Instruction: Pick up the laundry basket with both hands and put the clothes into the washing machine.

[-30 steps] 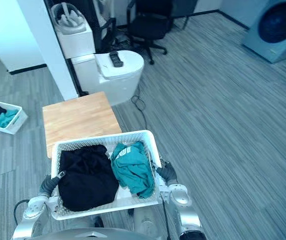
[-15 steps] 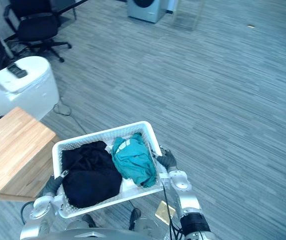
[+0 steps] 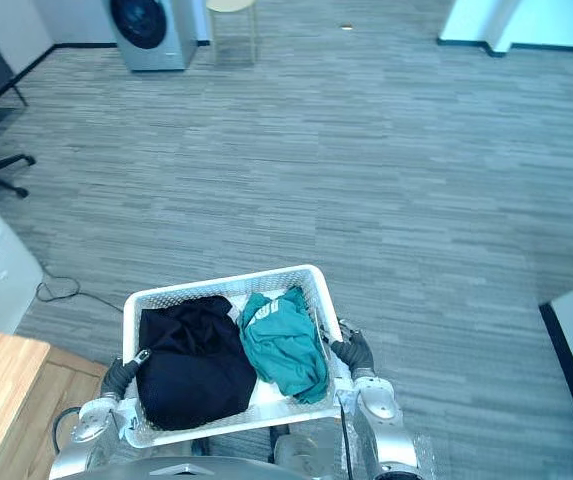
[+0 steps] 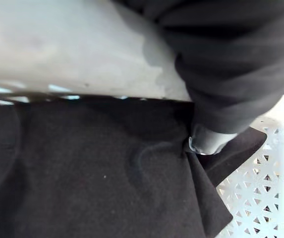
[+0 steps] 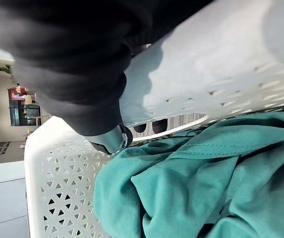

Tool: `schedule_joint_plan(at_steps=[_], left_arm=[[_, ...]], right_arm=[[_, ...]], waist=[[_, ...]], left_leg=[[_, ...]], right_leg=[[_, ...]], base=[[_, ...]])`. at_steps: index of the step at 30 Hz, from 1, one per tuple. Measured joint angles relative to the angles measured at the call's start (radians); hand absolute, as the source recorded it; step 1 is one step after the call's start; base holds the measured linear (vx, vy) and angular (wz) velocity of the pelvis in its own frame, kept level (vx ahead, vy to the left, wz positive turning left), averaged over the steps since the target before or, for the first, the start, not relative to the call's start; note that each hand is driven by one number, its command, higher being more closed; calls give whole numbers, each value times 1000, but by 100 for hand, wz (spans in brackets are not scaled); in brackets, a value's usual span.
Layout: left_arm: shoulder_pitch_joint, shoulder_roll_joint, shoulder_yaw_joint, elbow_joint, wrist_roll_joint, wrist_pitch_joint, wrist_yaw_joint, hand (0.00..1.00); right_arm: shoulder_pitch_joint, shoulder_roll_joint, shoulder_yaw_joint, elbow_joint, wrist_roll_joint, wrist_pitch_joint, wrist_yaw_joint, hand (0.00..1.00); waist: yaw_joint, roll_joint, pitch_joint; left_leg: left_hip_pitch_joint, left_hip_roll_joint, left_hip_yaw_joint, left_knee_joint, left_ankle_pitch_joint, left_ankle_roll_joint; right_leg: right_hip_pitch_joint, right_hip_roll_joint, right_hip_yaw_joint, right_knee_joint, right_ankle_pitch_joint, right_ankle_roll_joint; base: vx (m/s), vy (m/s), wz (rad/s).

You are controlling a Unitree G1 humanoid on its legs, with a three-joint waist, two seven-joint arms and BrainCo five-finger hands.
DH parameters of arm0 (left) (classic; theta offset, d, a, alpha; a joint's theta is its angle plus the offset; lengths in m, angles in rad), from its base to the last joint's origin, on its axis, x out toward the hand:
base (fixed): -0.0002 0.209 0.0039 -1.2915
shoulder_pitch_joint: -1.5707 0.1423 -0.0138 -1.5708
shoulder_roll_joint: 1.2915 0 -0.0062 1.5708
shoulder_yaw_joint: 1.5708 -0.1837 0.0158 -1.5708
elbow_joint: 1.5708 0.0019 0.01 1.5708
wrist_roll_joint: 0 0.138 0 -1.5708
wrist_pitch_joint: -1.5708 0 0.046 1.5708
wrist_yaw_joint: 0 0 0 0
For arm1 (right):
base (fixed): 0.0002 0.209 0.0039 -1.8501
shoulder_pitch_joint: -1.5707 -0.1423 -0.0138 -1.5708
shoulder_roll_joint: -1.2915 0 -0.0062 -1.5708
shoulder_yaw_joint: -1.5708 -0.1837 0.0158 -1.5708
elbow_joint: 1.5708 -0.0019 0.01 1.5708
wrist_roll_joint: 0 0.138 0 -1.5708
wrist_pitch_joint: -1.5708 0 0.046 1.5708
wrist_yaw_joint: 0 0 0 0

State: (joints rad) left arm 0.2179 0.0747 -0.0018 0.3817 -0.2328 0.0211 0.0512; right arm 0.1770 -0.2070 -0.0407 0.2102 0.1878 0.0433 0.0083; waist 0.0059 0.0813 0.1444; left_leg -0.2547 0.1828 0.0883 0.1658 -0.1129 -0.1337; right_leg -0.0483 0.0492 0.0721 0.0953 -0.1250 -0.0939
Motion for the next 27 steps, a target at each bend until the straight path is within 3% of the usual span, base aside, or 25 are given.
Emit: schedule_joint_plan(at_steps=[1,2,4,5,6,7,8,9,10,11,13,14,16,17,18,19,20,22,23,24,25,26,27], left_arm=[[0,-1,0,1,0,0,0,100],[0,2,1,1,0,-1,3,100],[-1,4,6,1,0,-7,9,100],[3,5,7,1,-2,-8,9,100],[4,3,8,0,-2,-8,10,100],[8,3,9,-15,-3,-9,12,100],[10,4,14,-16,-10,-11,17,100],[12,3,18,-16,-11,-11,22,100],[20,7,18,-17,-10,-10,28,100],[35,23,18,-19,-10,-10,29,100],[49,33,5,-23,-8,-9,29,100],[44,51,0,-36,-8,-8,29,100],[31,62,-1,-55,-7,-8,29,100],[10,79,-8,-56,-6,-8,29,100],[0,79,-14,-54,-6,-8,27,100],[-13,76,-19,-55,-6,-8,29,100],[-34,74,-22,-54,-5,-8,28,100],[-34,74,-23,-52,0,-8,29,100],[-33,69,-24,-41,2,-8,29,100],[-30,39,-21,-28,3,-5,30,100],[-30,20,-18,-27,5,-3,30,100],[-28,3,-14,-28,13,-1,28,100],[-11,-10,2,-27,13,1,28,100]], right_arm=[[0,0,0,1,0,0,0,100],[-1,3,0,2,0,0,0,100],[-2,7,1,2,0,-1,-1,100],[-2,7,1,2,0,-1,0,100],[-2,6,1,2,0,-2,0,100],[-12,7,1,5,0,-2,-1,100],[-23,12,4,7,0,-2,-1,100],[-24,14,6,7,0,-2,-1,100],[-20,24,7,17,0,-2,-1,100],[-20,36,7,44,0,-2,1,100],[-17,48,6,71,0,-2,4,100],[-18,59,3,74,0,-3,4,100],[-19,77,-12,74,2,-3,4,100],[-20,84,-23,68,10,-10,4,100],[-19,82,-25,59,18,-12,11,100],[-18,84,-35,46,25,-12,10,100],[-19,84,-49,40,44,-14,11,100],[-13,89,-49,37,45,-14,12,100],[-2,94,-51,39,45,-15,11,100],[2,88,-71,36,45,-14,11,100],[8,86,-78,23,44,-14,11,100],[22,77,-81,-11,43,-12,11,100],[30,71,-75,-34,43,-7,14,100]], waist=[[-1,5,1],[2,9,0],[16,-10,-5],[24,-32,-19],[24,-38,-24],[30,-49,-31],[37,-59,-31],[39,-61,-30],[36,-71,-24],[30,-81,-18],[21,-69,-16],[14,-63,-11],[-4,-67,4],[-19,-66,22],[-32,-58,27],[-42,-64,23],[-41,-61,25],[-44,-80,12],[-50,-71,6],[-46,-25,-1],[-48,1,0],[-46,23,7],[-33,23,8]], left_leg=[[-8,0,-16,-3,24,-22],[-6,-5,-4,29,62,-18],[-4,-44,20,66,86,28],[-8,-83,51,86,72,60],[-12,-101,62,100,53,89],[-32,-128,94,157,9,144],[-37,-158,115,218,-53,170],[-29,-172,124,239,-74,185],[19,-209,134,252,-111,209],[82,-239,131,246,-139,223],[179,-258,102,204,-167,237],[231,-261,82,180,-181,241],[291,-260,54,136,-193,242],[355,-255,32,87,-199,234],[374,-248,29,74,-198,220],[406,-240,22,60,-202,208],[470,-229,14,29,-222,174],[521,-221,-10,22,-250,123],[541,-188,-29,86,-272,84],[500,-132,-35,223,-262,67],[454,-100,-33,332,-235,36],[355,-64,-32,556,-92,34],[271,-28,-39,751,146,27]], right_leg=[[10,0,4,-11,-2,4],[25,-9,31,-18,-11,18],[23,-52,63,-1,-33,65],[7,-97,85,28,-47,109],[1,-118,91,52,-61,129],[-55,-148,108,185,-101,174],[-131,-168,118,401,-164,238],[-166,-173,128,524,-174,262],[-216,-187,136,731,-135,282],[-240,-211,119,846,-51,278],[-255,-219,89,973,86,252],[-299,-218,38,1054,5,207],[-362,-206,-43,1041,-88,168],[-416,-184,-103,901,-124,158],[-426,-182,-131,792,-121,155],[-426,-182,-168,600,-90,151],[-429,-175,-198,304,22,146],[-426,-159,-176,151,143,158],[-426,-133,-154,225,253,101],[-425,-104,-177,292,216,78],[-410,-89,-200,309,193,72],[-371,-64,-218,328,140,54],[-307,-46,-214,313,101,37]], base=[[304,327,-29],[290,287,-37],[286,306,-40],[229,266,-25],[297,331,-24],[306,308,-20],[295,285,-19],[390,275,-5],[349,199,15],[381,182,21],[483,110,17],[530,70,16],[392,-3,30],[462,-27,46],[493,-40,57],[599,-74,51],[638,-89,42],[755,-155,40],[874,-244,39],[750,-220,28],[725,-231,14],[733,-220,0],[746,-225,-9]])
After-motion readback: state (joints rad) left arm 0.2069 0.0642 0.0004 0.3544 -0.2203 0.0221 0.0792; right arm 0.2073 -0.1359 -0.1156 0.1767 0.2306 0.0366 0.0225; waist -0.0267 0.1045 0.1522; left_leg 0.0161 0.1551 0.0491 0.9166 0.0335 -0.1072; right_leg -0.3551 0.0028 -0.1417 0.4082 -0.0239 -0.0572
